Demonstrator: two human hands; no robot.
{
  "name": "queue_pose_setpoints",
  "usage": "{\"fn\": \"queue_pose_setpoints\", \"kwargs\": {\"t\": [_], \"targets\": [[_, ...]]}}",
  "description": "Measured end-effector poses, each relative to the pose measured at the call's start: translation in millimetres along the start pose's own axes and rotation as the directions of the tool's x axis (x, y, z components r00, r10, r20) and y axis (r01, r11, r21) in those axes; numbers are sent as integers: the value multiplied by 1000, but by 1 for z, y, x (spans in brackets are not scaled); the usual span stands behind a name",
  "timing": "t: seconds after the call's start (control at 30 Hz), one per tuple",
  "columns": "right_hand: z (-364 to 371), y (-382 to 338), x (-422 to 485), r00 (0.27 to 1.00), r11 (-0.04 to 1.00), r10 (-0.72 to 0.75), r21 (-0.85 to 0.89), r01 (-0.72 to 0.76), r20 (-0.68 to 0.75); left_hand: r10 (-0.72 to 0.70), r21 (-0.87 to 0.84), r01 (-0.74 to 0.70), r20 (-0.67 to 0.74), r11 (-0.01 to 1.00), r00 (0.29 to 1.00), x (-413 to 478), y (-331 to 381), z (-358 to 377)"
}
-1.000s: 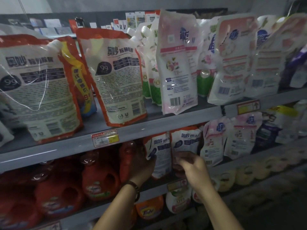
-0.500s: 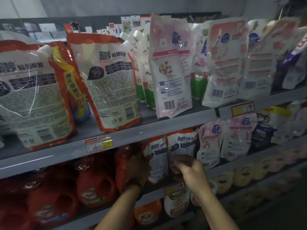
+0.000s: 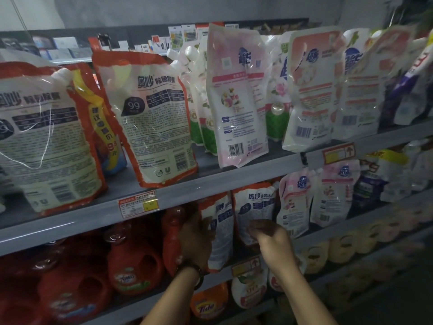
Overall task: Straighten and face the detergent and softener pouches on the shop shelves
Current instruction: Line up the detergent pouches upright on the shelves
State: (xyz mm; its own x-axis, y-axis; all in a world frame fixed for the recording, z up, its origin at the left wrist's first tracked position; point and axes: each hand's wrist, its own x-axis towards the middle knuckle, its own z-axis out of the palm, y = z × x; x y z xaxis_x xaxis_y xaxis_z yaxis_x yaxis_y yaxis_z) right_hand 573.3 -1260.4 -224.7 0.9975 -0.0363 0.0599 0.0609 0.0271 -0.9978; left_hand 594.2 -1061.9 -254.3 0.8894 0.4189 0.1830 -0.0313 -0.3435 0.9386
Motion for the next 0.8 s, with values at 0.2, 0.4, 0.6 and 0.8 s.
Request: {"fn": "queue_pose_setpoints", "kwargs": {"t": [0.2, 0.4, 0.6, 0.8], "targets": [[2, 1, -3, 1000, 1000, 6, -7, -6, 3, 7, -20, -6, 76, 1000, 997, -11, 25, -11], [4, 6, 0, 998, 995, 54, -83, -57, -35, -33, -107, 36, 21, 994, 999, -26, 42, -31], [2, 6, 1, 998, 997, 57, -59, -59, -31, 82, 56, -87, 98, 995, 992, -47, 62, -54], [0, 0, -6, 997, 997, 67, -40, -66, 26, 87, -74, -80, 95, 994, 992, -74, 82, -68]]}}
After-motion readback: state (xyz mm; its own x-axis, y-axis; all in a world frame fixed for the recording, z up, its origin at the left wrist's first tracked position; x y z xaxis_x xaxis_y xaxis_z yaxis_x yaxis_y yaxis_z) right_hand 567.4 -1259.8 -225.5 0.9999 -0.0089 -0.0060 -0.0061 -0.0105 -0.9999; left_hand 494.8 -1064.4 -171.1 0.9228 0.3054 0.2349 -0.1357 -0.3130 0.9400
